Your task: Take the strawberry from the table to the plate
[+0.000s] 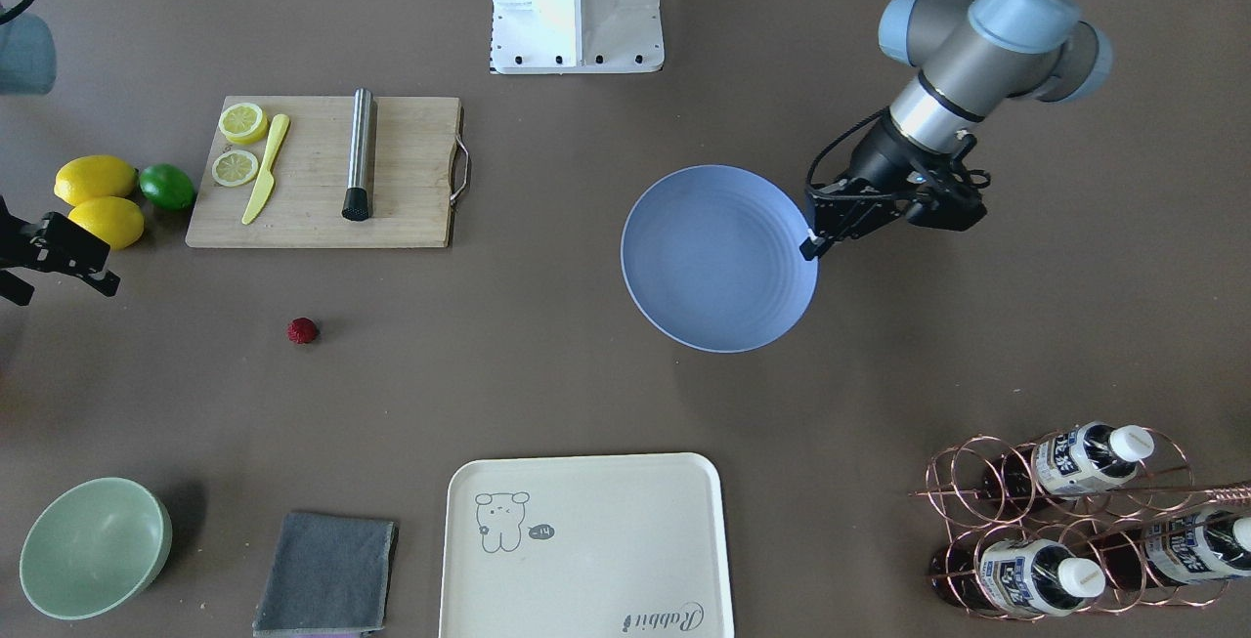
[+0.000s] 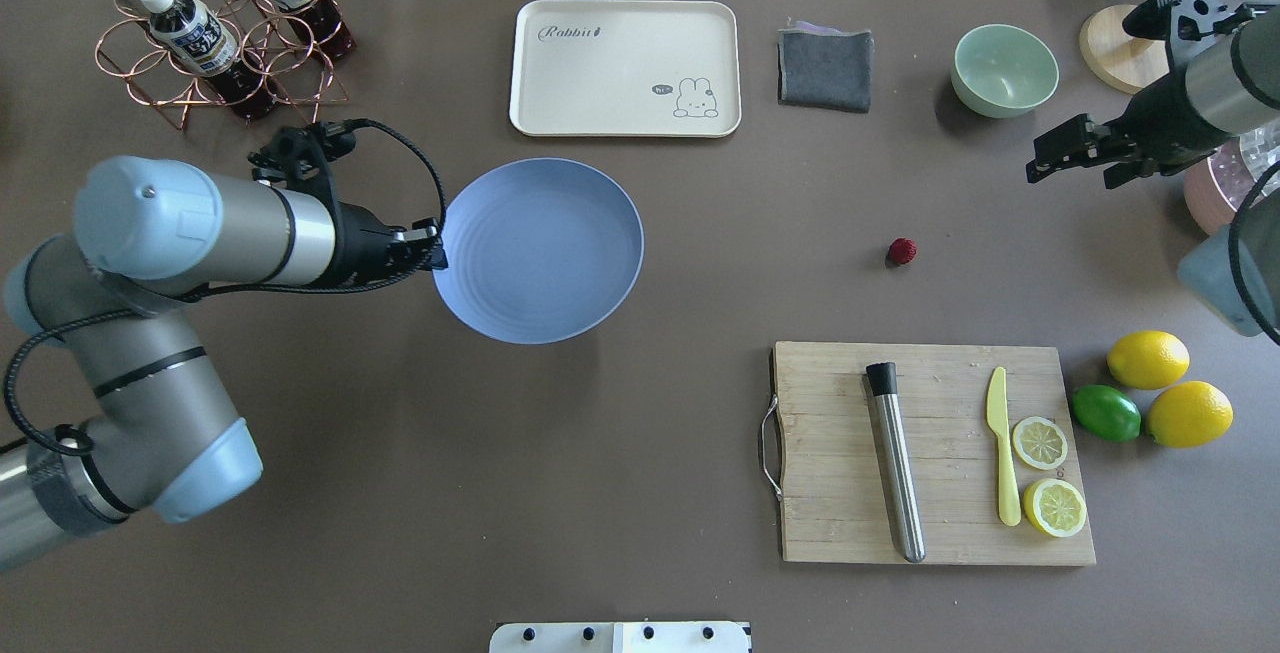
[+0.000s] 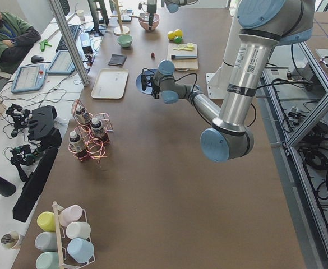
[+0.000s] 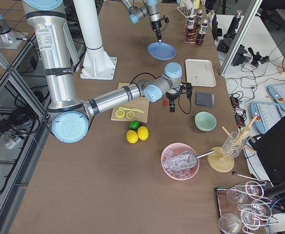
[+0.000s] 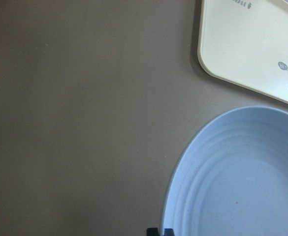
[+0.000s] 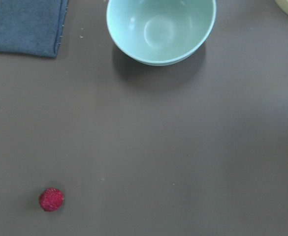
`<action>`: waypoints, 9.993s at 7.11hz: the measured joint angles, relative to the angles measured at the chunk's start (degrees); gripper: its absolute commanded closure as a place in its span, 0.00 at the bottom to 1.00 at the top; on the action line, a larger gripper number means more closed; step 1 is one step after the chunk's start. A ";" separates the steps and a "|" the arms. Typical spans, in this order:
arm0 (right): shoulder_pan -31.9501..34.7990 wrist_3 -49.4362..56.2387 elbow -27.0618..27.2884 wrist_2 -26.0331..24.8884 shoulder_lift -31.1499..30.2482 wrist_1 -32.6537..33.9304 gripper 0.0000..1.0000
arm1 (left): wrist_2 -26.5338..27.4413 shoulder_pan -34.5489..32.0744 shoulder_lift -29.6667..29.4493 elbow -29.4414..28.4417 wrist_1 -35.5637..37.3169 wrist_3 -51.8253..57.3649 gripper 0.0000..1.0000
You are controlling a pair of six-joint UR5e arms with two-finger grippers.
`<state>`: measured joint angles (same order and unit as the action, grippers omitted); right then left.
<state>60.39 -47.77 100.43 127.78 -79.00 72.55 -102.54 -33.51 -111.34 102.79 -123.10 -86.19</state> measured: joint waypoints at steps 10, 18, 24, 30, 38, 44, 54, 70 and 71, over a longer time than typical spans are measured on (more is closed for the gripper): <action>-13.04 -9.65 -3.29 -9.84 4.29 -0.04 0.00 | 12.93 12.14 -5.11 -2.35 5.52 -3.51 0.02; -14.63 -13.03 -13.06 -11.47 7.60 -9.41 0.42 | 12.96 11.82 -4.96 -1.11 5.66 -3.19 0.02; -14.53 -13.20 -12.27 -11.25 8.51 -8.93 1.00 | 12.49 10.84 -4.70 1.49 6.16 -2.42 0.02; -19.66 -20.06 -9.31 -14.15 20.17 0.38 1.00 | 12.00 0.92 8.29 12.71 8.61 22.02 0.02; -35.61 -21.49 -9.85 -26.25 28.53 5.68 1.00 | -9.50 -12.83 26.30 14.15 5.25 30.31 0.02; -37.65 -21.37 -10.90 -27.92 28.68 5.50 0.14 | -10.38 -13.42 28.06 13.85 5.24 33.32 0.02; -20.09 -7.24 1.06 -15.24 20.60 18.91 0.00 | -14.17 -26.27 32.76 8.99 5.88 53.41 0.02; 33.93 55.96 -12.25 6.98 -8.67 19.02 0.00 | -28.00 -55.84 29.33 -2.30 24.20 89.00 0.02; 34.14 55.85 -12.15 7.13 -8.70 19.03 0.00 | -28.03 -56.60 29.30 -2.35 24.27 89.00 0.02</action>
<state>94.53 8.09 88.29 134.91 -87.69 91.58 -130.58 -90.10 -82.04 100.44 -98.83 2.81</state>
